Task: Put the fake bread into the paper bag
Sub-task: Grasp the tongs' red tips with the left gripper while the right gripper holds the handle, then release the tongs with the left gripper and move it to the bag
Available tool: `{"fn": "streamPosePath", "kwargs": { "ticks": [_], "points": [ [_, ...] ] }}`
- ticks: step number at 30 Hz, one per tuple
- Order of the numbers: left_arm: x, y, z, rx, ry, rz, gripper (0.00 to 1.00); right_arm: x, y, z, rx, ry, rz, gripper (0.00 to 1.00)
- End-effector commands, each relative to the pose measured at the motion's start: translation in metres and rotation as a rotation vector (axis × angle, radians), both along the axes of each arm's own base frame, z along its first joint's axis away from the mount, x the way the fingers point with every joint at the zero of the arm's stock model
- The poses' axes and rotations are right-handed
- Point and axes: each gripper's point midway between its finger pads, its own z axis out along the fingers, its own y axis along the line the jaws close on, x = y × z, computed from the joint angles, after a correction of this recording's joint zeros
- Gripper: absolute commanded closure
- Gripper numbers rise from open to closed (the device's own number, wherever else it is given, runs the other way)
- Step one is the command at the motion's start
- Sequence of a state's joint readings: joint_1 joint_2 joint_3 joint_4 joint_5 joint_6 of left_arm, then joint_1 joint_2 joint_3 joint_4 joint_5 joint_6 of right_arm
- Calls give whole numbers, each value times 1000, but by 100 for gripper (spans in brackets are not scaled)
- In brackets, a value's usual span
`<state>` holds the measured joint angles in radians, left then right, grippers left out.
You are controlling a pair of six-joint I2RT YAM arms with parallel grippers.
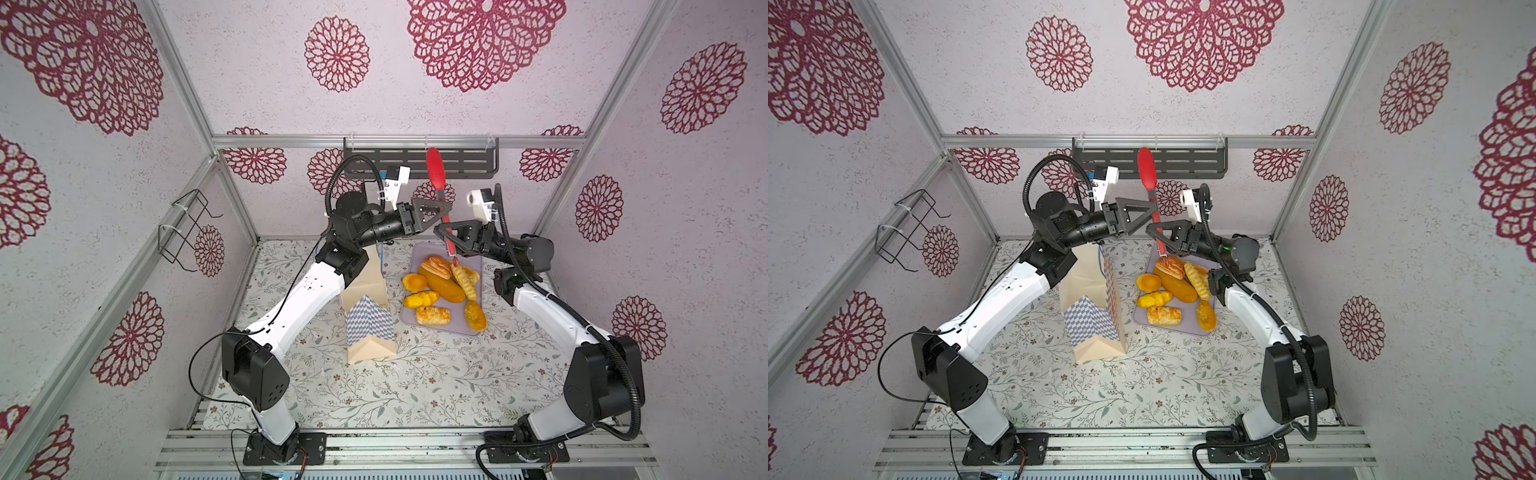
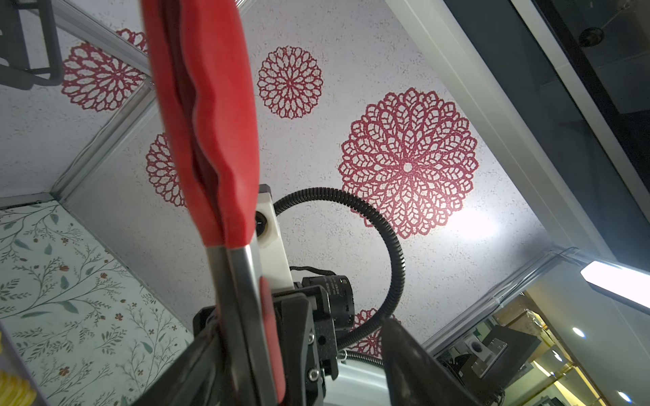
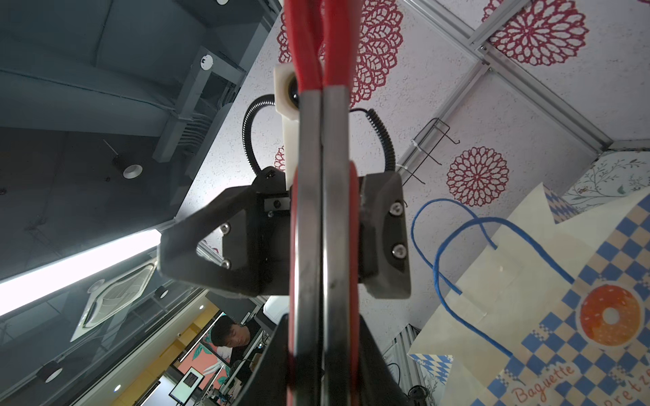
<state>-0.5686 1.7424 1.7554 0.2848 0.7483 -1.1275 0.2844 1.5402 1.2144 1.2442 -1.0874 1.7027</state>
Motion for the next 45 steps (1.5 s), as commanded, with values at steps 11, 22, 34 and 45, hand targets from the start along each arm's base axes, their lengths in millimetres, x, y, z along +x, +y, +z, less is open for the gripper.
{"fn": "streamPosePath", "kwargs": {
  "ticks": [11, 22, 34, 45],
  "points": [
    [17, -12, -3, -1, 11, -28, 50, -16, 0, 4, -101, -122, -68, 84],
    [18, -15, -8, -3, 38, -36, 85, -10, -3, -8, -222, -175, -181, 51],
    [13, -28, -19, 6, 50, -62, 96, -4, 1, -23, -351, -208, -215, 48],
    [15, -38, -33, -5, 60, -81, 98, -2, 10, -31, -392, -204, -205, 55]
  ]
}}
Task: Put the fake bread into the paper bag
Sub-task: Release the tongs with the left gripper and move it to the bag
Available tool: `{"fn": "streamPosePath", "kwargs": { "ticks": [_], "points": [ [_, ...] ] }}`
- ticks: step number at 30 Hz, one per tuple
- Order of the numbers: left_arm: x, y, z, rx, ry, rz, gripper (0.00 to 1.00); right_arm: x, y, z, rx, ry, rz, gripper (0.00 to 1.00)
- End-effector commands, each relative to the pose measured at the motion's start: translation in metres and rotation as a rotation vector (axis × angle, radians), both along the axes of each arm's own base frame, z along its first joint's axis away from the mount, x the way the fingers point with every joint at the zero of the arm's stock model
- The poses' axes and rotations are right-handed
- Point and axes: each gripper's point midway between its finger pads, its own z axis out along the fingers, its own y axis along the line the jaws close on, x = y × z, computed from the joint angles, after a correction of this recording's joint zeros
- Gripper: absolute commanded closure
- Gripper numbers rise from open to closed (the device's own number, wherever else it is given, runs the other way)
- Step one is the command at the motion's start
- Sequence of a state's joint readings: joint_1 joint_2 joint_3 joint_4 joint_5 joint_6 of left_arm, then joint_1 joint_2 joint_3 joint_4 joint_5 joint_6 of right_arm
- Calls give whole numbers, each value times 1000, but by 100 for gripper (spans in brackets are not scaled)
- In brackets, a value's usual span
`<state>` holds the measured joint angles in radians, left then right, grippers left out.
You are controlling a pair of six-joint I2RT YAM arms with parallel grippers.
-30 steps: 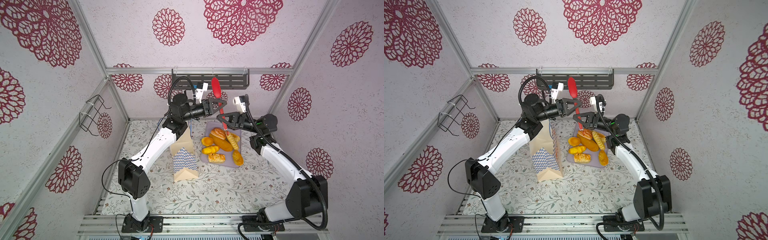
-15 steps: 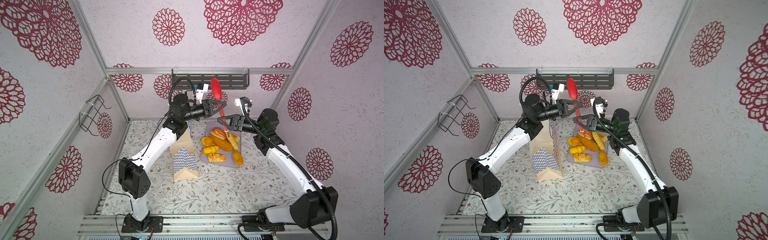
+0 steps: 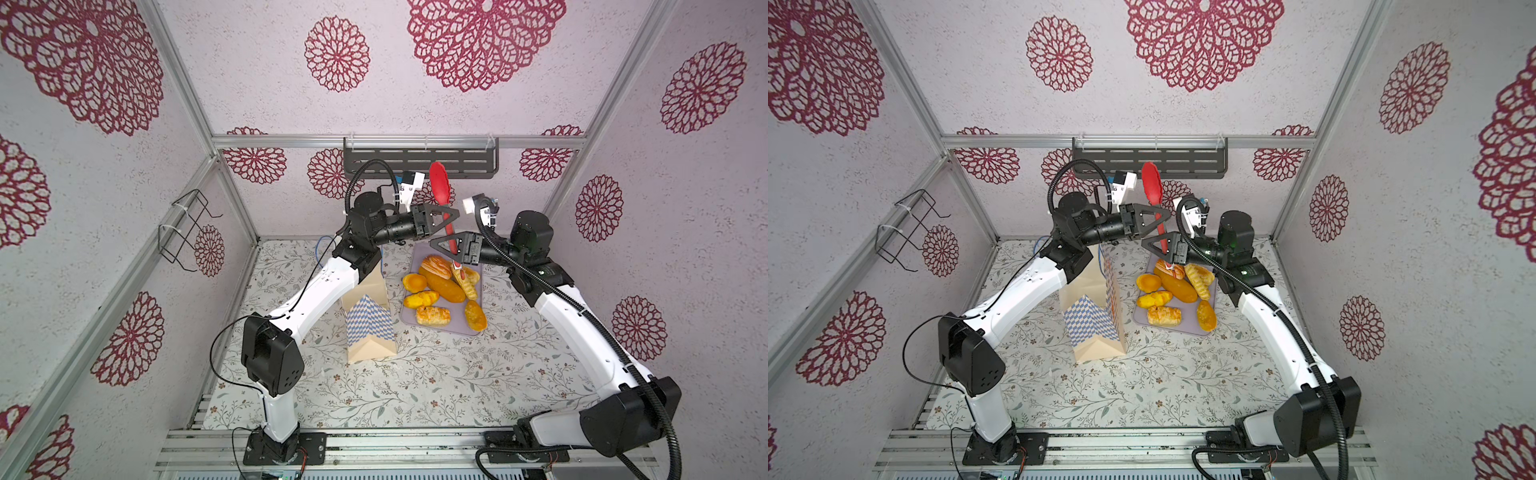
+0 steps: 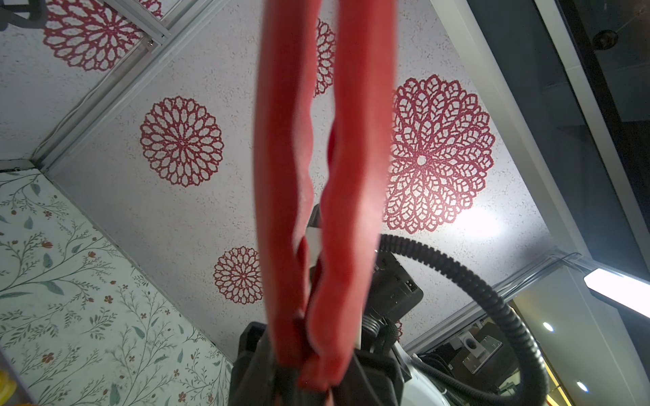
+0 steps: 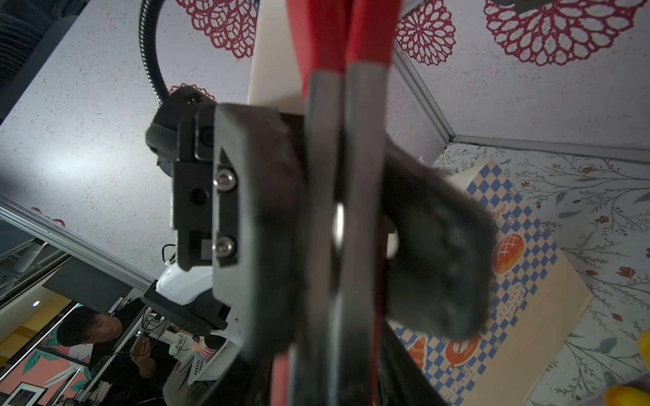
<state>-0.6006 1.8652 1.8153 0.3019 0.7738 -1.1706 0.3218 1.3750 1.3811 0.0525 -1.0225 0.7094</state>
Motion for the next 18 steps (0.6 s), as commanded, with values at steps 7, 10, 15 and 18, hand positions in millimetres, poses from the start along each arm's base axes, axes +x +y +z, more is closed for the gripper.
{"fn": "streamPosePath", "kwargs": {
  "ticks": [7, 10, 15, 18],
  "points": [
    [1, -4, -4, -43, -9, -12, 97, 2, 0, 8, -17, -49, -24, 64],
    [2, -2, -3, -44, -6, -6, 82, 6, -2, 4, -45, -45, -57, 71],
    [13, 18, 0, -46, 9, 67, 3, 14, -17, -11, -155, -21, -159, 80],
    [16, 27, -4, 1, 24, 119, 3, 16, -30, -20, -215, -1, -217, 79]
  ]
}}
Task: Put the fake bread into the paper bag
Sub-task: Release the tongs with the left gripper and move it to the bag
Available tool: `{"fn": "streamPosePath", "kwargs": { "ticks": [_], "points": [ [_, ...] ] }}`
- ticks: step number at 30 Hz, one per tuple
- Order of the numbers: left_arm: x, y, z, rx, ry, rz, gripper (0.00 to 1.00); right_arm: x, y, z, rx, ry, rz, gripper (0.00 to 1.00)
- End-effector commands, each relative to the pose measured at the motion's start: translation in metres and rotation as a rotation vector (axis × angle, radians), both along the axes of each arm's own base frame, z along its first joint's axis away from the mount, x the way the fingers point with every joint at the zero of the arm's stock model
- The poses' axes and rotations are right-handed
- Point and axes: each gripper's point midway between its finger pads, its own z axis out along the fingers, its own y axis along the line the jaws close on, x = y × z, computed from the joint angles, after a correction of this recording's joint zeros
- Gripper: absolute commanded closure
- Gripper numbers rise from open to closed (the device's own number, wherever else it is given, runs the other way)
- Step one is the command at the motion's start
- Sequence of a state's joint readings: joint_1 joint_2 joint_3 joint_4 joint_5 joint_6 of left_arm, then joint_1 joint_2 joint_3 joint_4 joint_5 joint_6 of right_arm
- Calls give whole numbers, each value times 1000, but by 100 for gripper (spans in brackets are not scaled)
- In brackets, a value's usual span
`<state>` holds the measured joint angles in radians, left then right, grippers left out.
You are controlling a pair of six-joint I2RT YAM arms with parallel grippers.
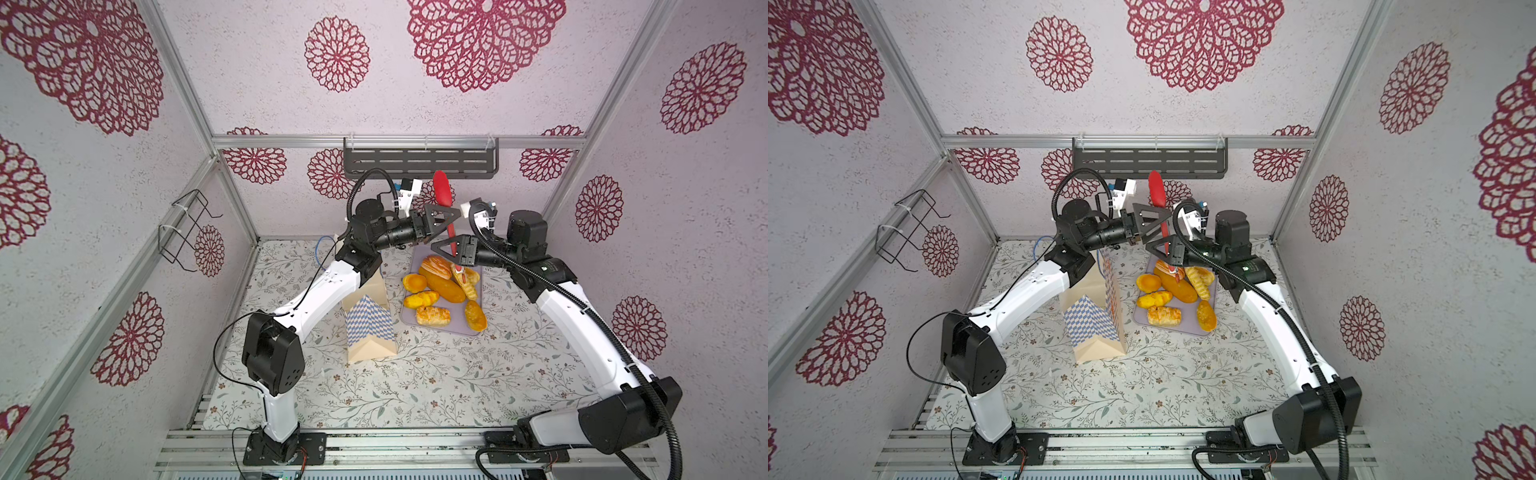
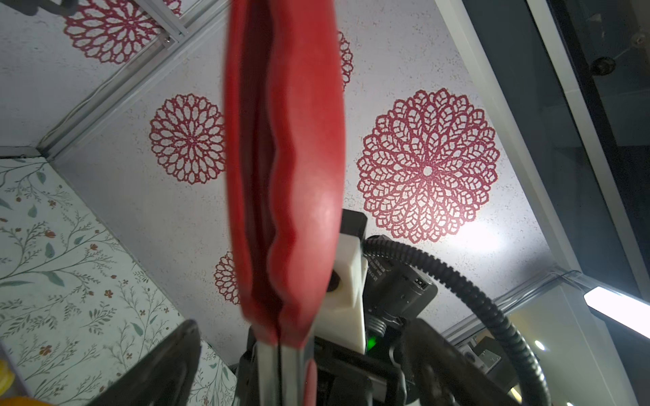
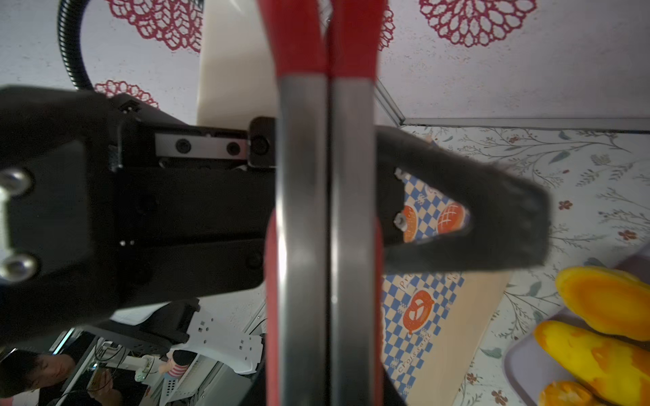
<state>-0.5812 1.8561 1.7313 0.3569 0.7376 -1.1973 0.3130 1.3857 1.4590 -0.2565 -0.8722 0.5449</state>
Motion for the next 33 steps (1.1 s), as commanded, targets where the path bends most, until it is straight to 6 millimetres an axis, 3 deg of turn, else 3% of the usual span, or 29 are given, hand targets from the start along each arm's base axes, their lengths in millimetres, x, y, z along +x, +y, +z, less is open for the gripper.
{"fn": "streamPosePath", "kwargs": {
  "ticks": [1, 6, 10, 12, 15, 20, 23, 28, 33],
  "points": [
    [1, 21, 13, 36, -21, 85, 3, 0, -23, 3, -97, -51, -93, 79],
    [-12, 42, 4, 237, -25, 221, 3, 9, -57, -27, -259, 26, -227, 77],
    [-39, 69, 24, 393, -111, 340, 3, 13, -85, -59, -451, 99, -333, 72],
    [-49, 87, 31, 478, -134, 415, 3, 13, -97, -75, -534, 142, -369, 72],
    [-57, 132, 32, 628, -126, 579, 3, 7, -108, -102, -629, 221, -383, 71],
    [-69, 221, 13, 907, -88, 867, 3, -9, -124, -146, -802, 340, -381, 65],
    [-77, 258, -1, 1001, -38, 947, 3, -14, -130, -157, -861, 371, -382, 60],
    [-85, 295, -16, 1029, 22, 1000, 3, -17, -131, -167, -891, 397, -372, 57],
    [-84, 314, -42, 1035, 89, 1003, 3, -19, -125, -177, -924, 417, -362, 54]
  ]
}}
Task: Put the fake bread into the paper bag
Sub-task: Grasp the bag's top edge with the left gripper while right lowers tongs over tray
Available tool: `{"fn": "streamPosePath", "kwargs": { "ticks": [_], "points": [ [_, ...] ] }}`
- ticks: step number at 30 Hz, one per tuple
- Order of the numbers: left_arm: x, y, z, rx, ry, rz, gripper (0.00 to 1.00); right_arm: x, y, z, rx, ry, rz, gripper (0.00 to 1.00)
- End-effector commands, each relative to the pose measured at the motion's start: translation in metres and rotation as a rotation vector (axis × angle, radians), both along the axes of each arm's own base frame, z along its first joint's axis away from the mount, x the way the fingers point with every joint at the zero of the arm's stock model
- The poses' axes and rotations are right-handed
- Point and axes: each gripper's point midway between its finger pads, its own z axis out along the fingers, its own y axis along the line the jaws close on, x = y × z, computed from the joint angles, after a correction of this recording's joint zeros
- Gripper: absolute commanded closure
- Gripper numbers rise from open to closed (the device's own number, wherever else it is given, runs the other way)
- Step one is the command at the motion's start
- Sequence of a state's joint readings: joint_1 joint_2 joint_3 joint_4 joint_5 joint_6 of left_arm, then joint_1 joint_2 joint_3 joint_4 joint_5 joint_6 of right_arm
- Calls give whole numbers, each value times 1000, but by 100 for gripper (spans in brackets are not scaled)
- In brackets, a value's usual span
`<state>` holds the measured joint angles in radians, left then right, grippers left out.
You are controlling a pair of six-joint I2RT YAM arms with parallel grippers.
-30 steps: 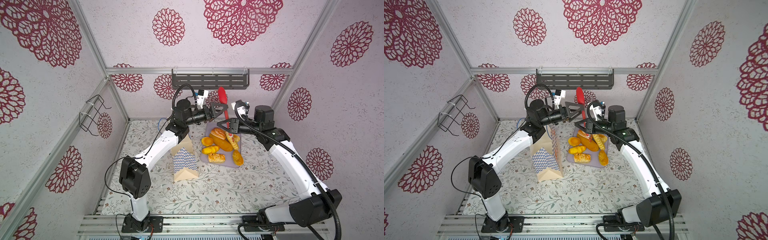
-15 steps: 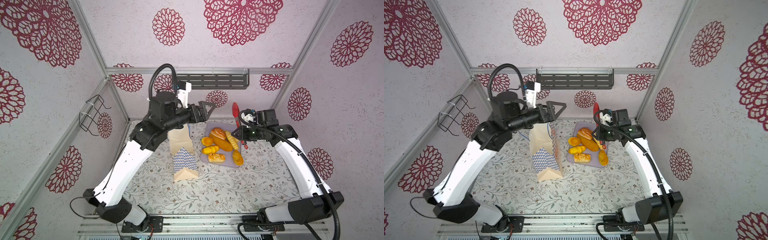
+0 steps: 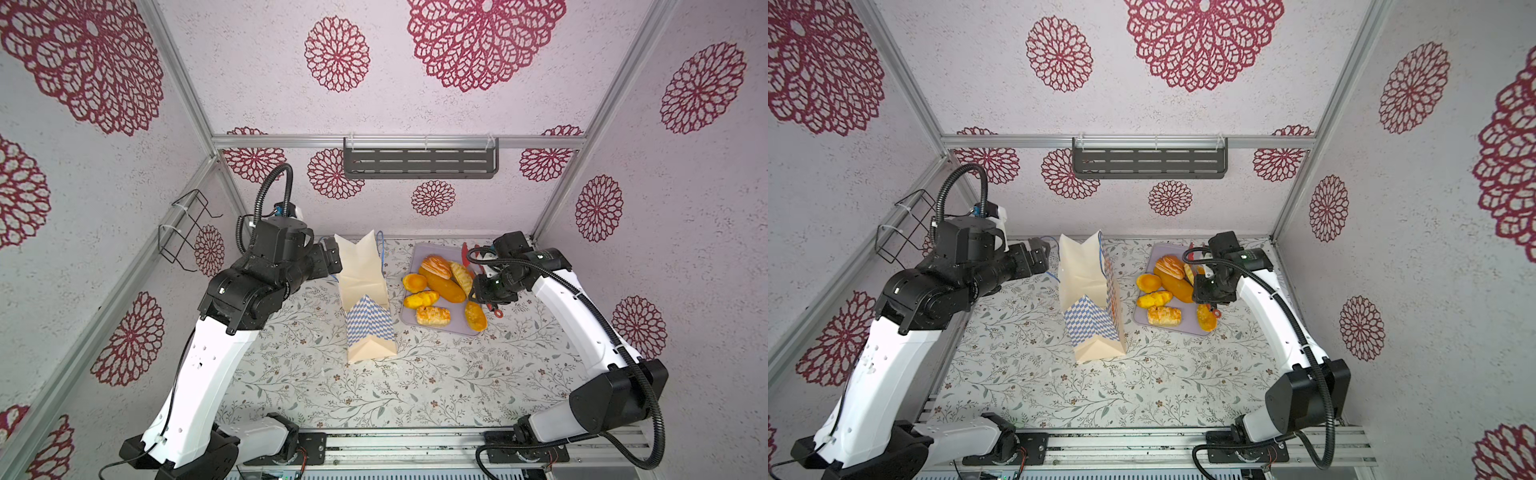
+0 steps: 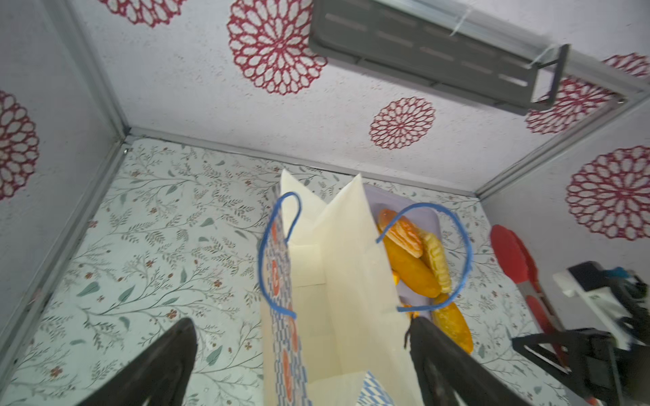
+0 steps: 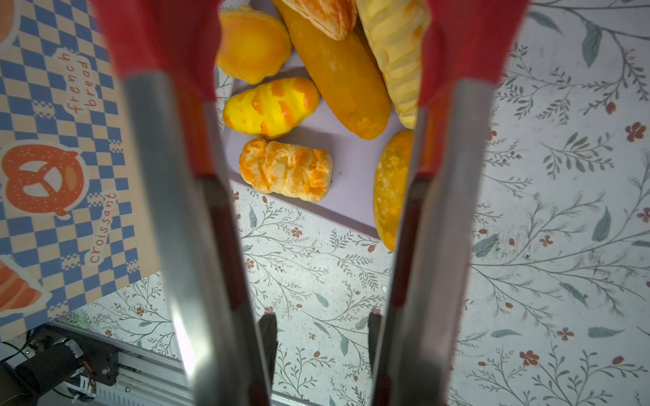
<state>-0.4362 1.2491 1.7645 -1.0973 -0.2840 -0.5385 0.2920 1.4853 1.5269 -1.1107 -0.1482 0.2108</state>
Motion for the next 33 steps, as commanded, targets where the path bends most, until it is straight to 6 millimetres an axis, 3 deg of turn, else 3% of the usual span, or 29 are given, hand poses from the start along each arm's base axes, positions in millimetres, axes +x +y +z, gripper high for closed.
{"fn": "streamPosePath", "kwargs": {
  "ticks": [1, 10, 17, 26, 33],
  "points": [
    [-6, 14, -10, -2, 18, 11, 3, -2, 0, -2, -50, -1, 6, 53],
    [-15, 27, -19, -95, 16, 8, 3, -2, -10, -26, -135, 57, 3, 49],
    [-15, 21, -42, -146, 64, -16, 3, 6, -12, -48, -184, 101, 20, 47],
    [-2, 11, -77, -175, 143, -29, 3, 18, -10, -61, -202, 111, 16, 46],
    [16, 2, -87, -188, 146, -49, 1, 27, -12, -65, -224, 108, 18, 45]
  ]
}}
